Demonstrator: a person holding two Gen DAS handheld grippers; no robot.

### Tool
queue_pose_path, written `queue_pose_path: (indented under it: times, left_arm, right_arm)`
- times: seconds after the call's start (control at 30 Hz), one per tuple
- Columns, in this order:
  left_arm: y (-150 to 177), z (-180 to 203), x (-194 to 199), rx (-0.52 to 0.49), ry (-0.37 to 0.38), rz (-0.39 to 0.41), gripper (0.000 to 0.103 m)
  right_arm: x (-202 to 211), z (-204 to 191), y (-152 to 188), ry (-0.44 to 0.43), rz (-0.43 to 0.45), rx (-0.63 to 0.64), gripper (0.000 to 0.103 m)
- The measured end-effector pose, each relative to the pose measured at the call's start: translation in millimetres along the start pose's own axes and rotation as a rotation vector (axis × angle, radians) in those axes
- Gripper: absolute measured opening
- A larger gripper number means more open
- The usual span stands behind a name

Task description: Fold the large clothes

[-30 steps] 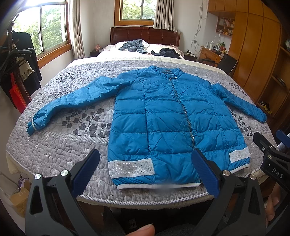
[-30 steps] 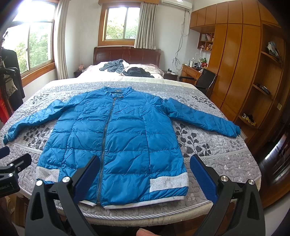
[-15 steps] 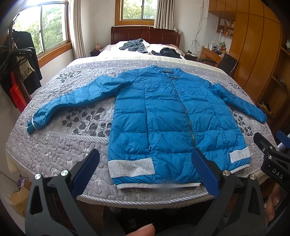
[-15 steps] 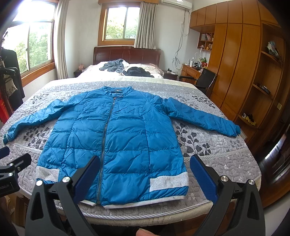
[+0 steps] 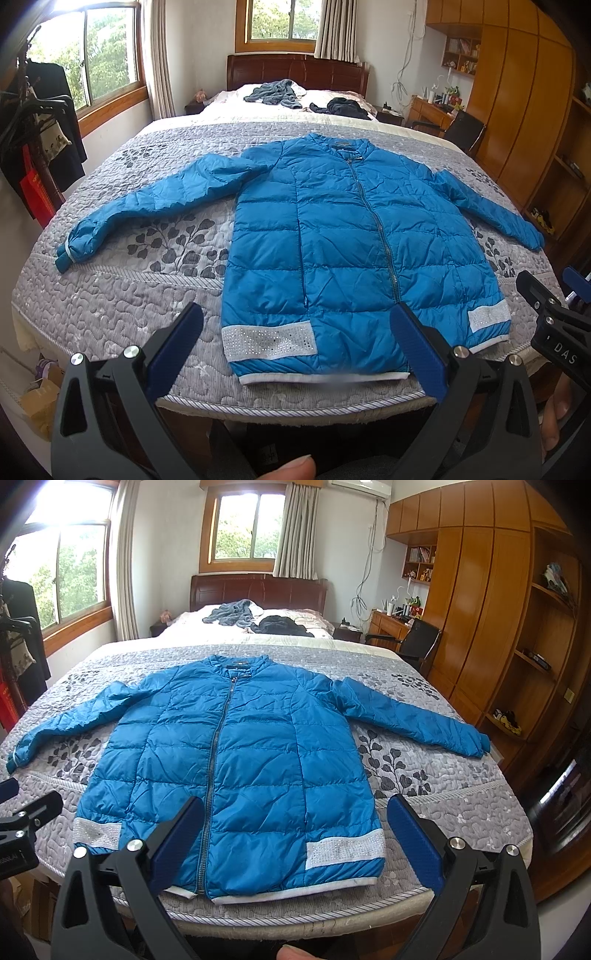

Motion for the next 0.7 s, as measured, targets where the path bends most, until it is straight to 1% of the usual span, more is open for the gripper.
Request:
queue_pose_path:
  times: [0.2,0.23,0.33,0.4,0.43,0.5,0.53,0.57,0.6,0.63,0.67,0.7]
  left_arm:
    - [0.5,0.0,-3.7,0.004,0.010,-0.012,0.100]
    - [-0.1,0.6,-5.8,0.002,0.021,-0.015,0.100]
    - [-4.3,3.2,-15.6,-0.006,0.073,-0.019,0.100]
    - [-9.6,4.9,-23.4,-0.021,0.136,0.001,0.100]
    - [-10.9,6.8,-26.2,-0.023,0.166,0.023,0.100]
    - [-18.1,7.6,-31.1,-0.035,0.203,0.096,0.100]
    - [-22.6,9.2,-33.3,-0.046,0.197,0.117,0.100]
    - [-27.3,11.2,-36.6,-0.058,0.185,0.131,0.100]
    - [-32.4,13.2,-41.3,-0.069,0.170,0.136,0.100]
    - [-39.8,16.6,-49.8,-0.082,0.169,0.130,0.100]
    - [-45.1,19.4,-55.4,-0.092,0.189,0.121,0.100]
    - [-49.3,22.2,-60.5,-0.103,0.216,0.110,0.100]
  right_arm:
    - [0.1,0.5,1.3,0.007,-0.002,0.004,0.099]
    - [-2.4,0.1,1.9,0.009,-0.005,0.004,0.099]
    - [-10.3,2.2,0.6,0.021,-0.017,0.017,0.099]
    - [-16.7,7.0,-1.7,0.024,-0.016,0.028,0.099]
    - [-20.1,13.3,-3.5,0.011,0.002,0.033,0.099]
    - [-24.5,31.3,-7.6,-0.052,0.052,0.032,0.099]
    - [-29.0,49.3,-10.9,-0.093,0.075,0.003,0.099]
    - [-33.9,67.9,-14.4,-0.117,0.081,-0.041,0.099]
    - [-38.2,82.8,-18.0,-0.124,0.079,-0.081,0.099]
    - [-46.5,111.0,-22.0,-0.128,0.067,-0.152,0.099]
    - [-54.1,139.7,-24.8,-0.134,0.062,-0.225,0.099]
    - [-57.9,157.9,-25.3,-0.137,0.065,-0.272,0.099]
Point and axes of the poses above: each gripper's, at about its wrist camera, not at the fingertips, and x roughly against the way its jaws point, z to its right, y to its underside, the point moved 1 cm from there along -x, roughly the way its jaws point, and after that the axes turned 14 degrees about -y, right-handed, at the moved point
